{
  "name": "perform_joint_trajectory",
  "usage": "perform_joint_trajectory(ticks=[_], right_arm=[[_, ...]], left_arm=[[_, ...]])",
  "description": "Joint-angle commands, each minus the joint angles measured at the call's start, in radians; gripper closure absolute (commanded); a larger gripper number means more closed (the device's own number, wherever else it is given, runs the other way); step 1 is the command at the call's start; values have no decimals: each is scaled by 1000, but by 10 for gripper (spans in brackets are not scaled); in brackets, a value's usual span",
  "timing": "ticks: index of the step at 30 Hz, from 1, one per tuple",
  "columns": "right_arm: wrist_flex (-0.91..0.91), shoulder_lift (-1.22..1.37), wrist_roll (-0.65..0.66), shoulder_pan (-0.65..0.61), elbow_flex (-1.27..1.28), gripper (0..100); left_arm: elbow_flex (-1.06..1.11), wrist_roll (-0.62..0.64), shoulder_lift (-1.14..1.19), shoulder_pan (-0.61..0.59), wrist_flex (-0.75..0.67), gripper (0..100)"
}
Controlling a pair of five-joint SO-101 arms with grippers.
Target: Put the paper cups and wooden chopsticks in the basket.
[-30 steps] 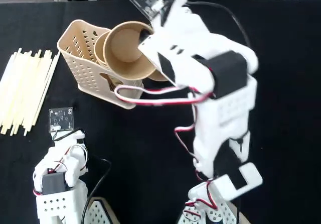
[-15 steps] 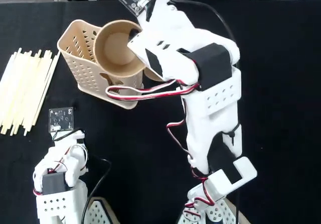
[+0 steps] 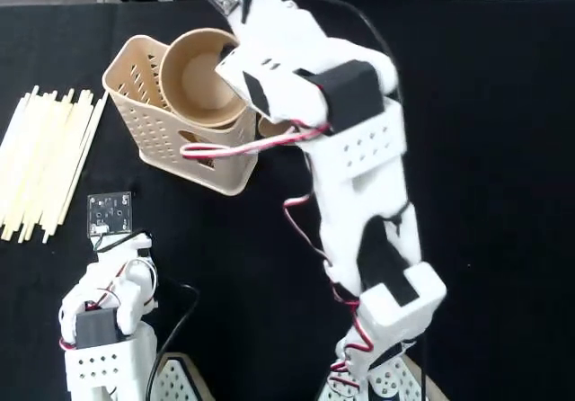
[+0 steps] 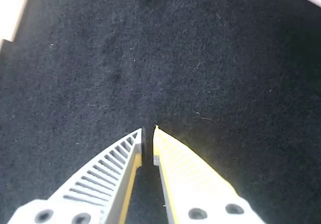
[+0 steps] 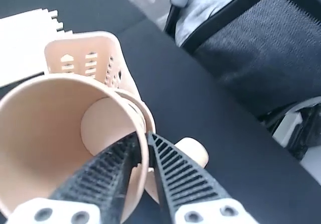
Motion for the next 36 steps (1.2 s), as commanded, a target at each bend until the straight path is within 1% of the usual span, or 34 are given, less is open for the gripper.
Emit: perform_joint_trajectory(ticks=[1, 3, 4, 6, 9, 11, 15, 18, 22, 24, 26, 28, 33, 36], right_arm=[[9, 15, -3, -8, -36, 983], [9, 24, -3, -8, -36, 976], [9, 25, -8, -8, -35, 956], [11, 25, -14, -8, -36, 879], [9, 18, -55, -8, -38, 731], [6, 18, -38, -8, -42, 685], [14, 18, -35, -8, -125, 714], [52, 18, -26, -5, -236, 730], [180, 18, 95, 43, -381, 746], [186, 7, 118, 80, -377, 744], [186, -47, 123, 107, -321, 744], [184, -127, 147, 109, -194, 744], [172, -387, 262, 61, 300, 744], [54, -556, 296, 64, 601, 744]], left_arm=[[19, -2, -2, 1, 0, 946], [19, -2, -2, 1, 0, 946], [19, -2, -2, 1, 0, 946], [19, -2, -2, 1, 0, 946], [19, -2, -2, 1, 0, 946], [19, -2, -2, 1, 0, 946], [19, -2, -2, 1, 0, 946], [19, -2, -2, 1, 0, 946], [19, -2, -2, 1, 0, 946], [19, -2, -2, 1, 0, 946], [19, -2, -2, 1, 0, 946], [19, -2, -2, 1, 0, 946], [19, -2, -2, 1, 0, 946], [19, -2, -2, 1, 0, 946]])
